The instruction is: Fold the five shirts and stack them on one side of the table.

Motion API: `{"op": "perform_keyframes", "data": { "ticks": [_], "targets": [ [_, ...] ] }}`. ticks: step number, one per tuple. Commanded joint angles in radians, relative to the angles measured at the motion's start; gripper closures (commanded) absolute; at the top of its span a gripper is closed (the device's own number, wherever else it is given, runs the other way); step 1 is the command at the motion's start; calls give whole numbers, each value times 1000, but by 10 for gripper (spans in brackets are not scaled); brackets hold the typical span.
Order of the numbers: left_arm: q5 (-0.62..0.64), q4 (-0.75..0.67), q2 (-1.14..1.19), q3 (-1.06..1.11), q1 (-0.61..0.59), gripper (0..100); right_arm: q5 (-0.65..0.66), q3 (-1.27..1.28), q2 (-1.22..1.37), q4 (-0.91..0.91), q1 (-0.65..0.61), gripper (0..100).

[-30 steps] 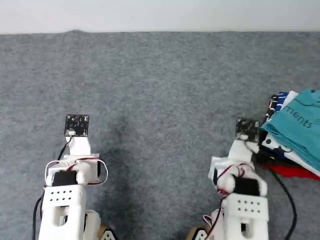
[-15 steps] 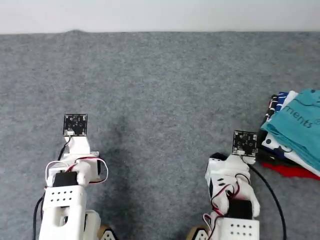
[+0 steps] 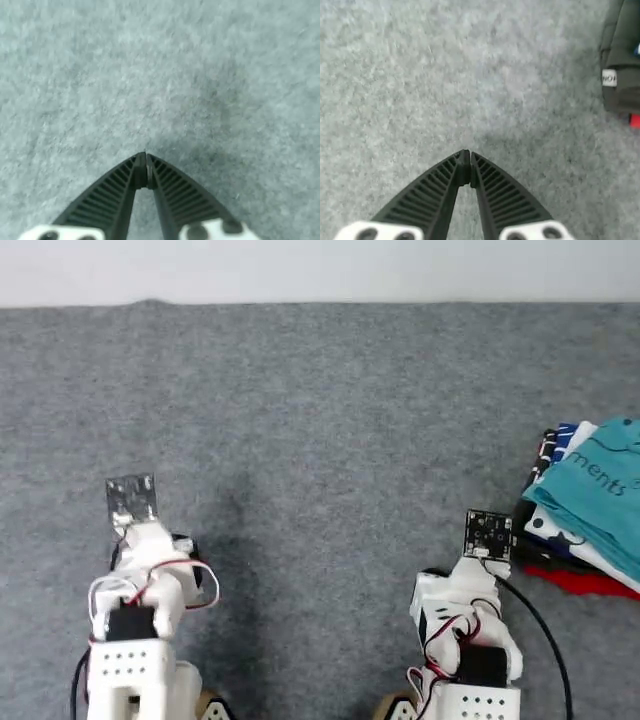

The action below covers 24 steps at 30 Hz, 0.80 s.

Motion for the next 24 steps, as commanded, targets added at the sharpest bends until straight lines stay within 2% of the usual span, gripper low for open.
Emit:
{"op": "perform_keyframes", "data": {
  "ticks": [1,6,10,15,19,24],
  "targets": [
    [-40,44,-253,67,18,995,-9,11,-16,28,1,988],
    [-75,227,-595,134,21,995,-6,11,-16,68,-1,988],
    [-83,239,-511,111,14,995,-6,11,-16,116,-2,987],
    [-83,288,-522,153,23,995,-6,11,-16,116,-2,987],
    [-80,428,-531,156,12,995,-6,11,-16,116,-2,987],
    [-77,408,-531,156,-117,994,-6,11,-16,116,-2,987]
  ]
}}
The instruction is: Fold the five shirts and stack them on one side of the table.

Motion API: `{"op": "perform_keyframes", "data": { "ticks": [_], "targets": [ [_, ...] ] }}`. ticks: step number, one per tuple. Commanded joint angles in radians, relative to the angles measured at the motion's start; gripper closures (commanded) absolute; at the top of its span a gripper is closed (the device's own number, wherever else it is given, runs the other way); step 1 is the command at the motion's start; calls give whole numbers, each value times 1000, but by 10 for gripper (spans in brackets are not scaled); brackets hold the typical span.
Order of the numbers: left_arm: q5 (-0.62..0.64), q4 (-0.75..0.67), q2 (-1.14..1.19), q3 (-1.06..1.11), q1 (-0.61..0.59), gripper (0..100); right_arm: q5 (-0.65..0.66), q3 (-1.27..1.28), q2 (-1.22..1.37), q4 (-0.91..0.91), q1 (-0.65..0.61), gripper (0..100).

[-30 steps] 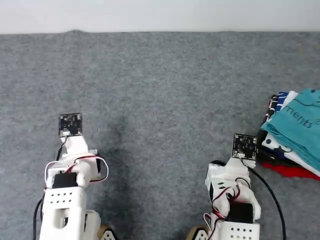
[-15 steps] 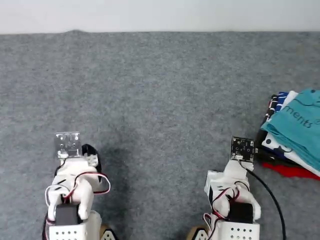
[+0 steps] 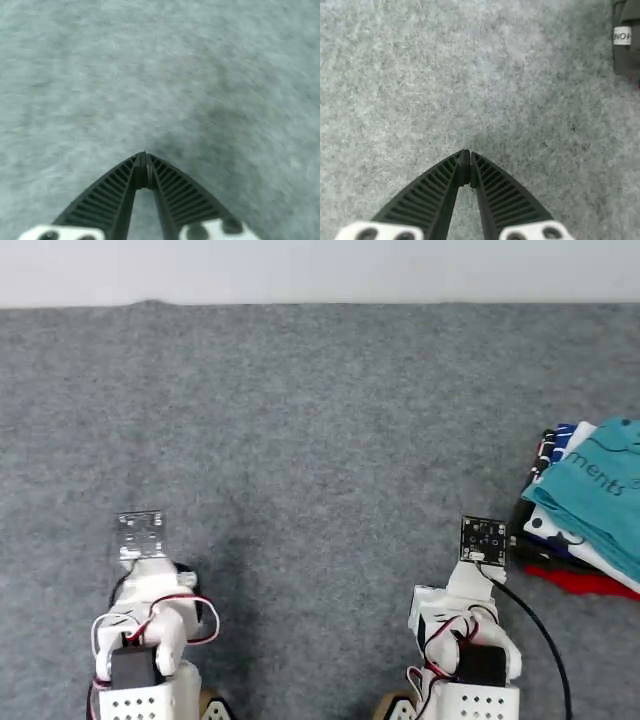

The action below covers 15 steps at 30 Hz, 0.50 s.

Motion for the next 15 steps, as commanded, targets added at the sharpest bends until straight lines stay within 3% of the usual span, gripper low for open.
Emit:
{"op": "perform_keyframes", "data": {
  "ticks": [1,6,15],
  "targets": [
    [-3,2,-5,-8,-83,994,-5,11,-16,5,-2,987],
    [-3,6,-5,-8,-186,994,-5,11,-16,5,-2,987],
    [-6,6,-5,-8,-193,994,-5,11,-16,5,-2,987]
  ]
}}
